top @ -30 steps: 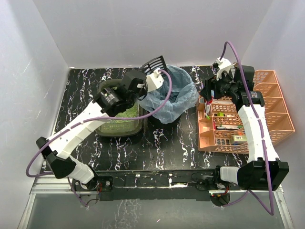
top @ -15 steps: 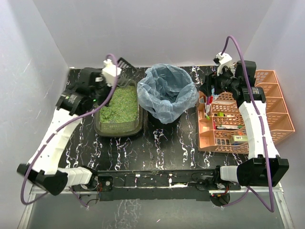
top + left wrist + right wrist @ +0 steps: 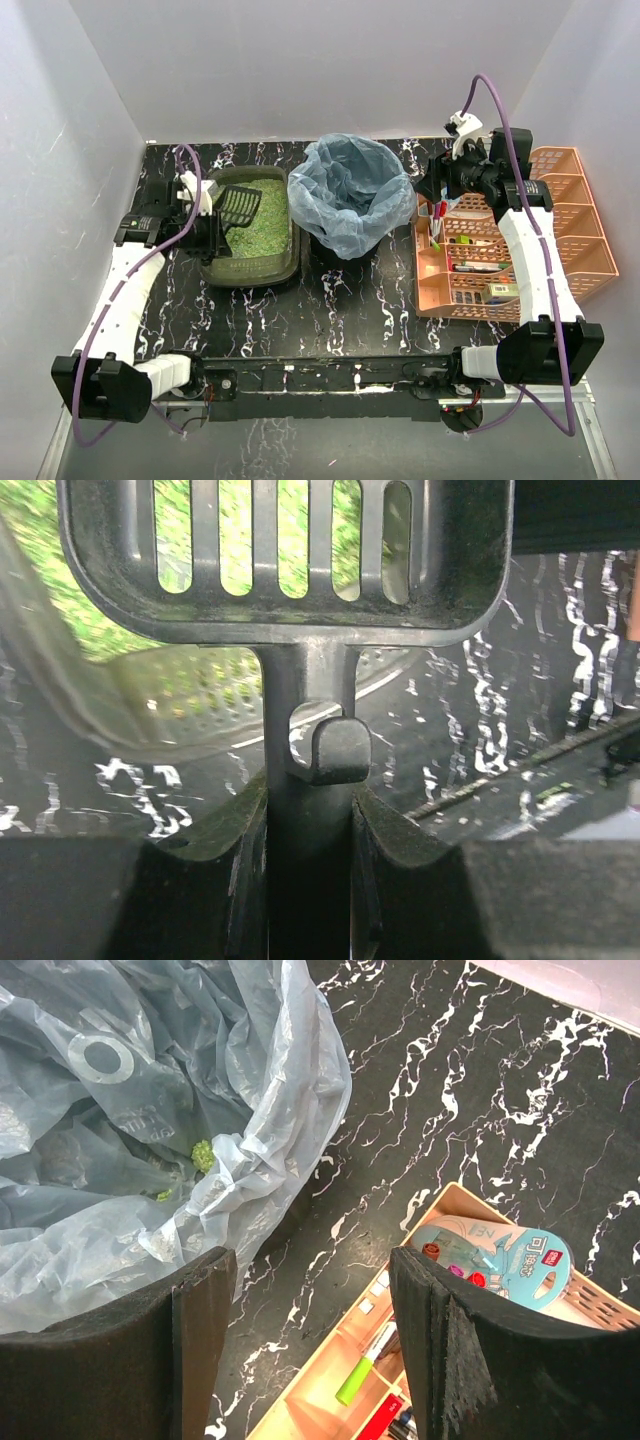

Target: Clean the litter box

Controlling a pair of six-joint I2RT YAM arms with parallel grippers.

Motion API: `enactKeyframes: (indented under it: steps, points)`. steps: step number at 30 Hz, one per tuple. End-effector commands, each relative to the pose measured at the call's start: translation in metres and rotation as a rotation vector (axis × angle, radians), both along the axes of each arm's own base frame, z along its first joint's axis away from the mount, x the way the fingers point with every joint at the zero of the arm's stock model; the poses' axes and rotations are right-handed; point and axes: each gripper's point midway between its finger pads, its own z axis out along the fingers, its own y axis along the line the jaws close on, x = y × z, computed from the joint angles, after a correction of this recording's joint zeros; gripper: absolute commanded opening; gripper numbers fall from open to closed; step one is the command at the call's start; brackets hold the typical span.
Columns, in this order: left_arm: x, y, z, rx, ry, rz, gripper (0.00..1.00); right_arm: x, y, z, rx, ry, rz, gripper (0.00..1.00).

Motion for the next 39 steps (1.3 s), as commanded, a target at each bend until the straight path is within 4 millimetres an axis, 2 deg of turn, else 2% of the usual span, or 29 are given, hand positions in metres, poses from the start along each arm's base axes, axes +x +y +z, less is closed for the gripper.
enactKeyframes:
  steps: [1, 10, 17, 22, 31, 39]
  points:
    - [-0.010, -0.029, 0.009, -0.194, 0.057, -0.005, 0.00, 0.003, 0.001, 0.016, 0.005, -0.086, 0.010, 0.68]
    - [-0.010, -0.044, -0.004, -0.299, 0.235, 0.040, 0.00, 0.002, -0.002, 0.012, -0.001, -0.075, -0.006, 0.68]
    - [-0.001, -0.033, -0.025, -0.297, 0.349, 0.153, 0.00, 0.003, -0.003, 0.011, -0.005, -0.066, -0.015, 0.68]
    - [-0.003, -0.036, -0.041, -0.329, 0.475, 0.214, 0.00, 0.005, -0.004, 0.006, -0.005, -0.054, -0.019, 0.68]
    - [-0.011, -0.031, -0.068, -0.298, 0.590, 0.271, 0.00, 0.006, -0.005, 0.000, -0.010, -0.045, -0.027, 0.68]
    - [-0.008, -0.021, -0.078, -0.243, 0.610, 0.300, 0.00, 0.006, -0.006, -0.006, -0.012, -0.043, -0.029, 0.68]
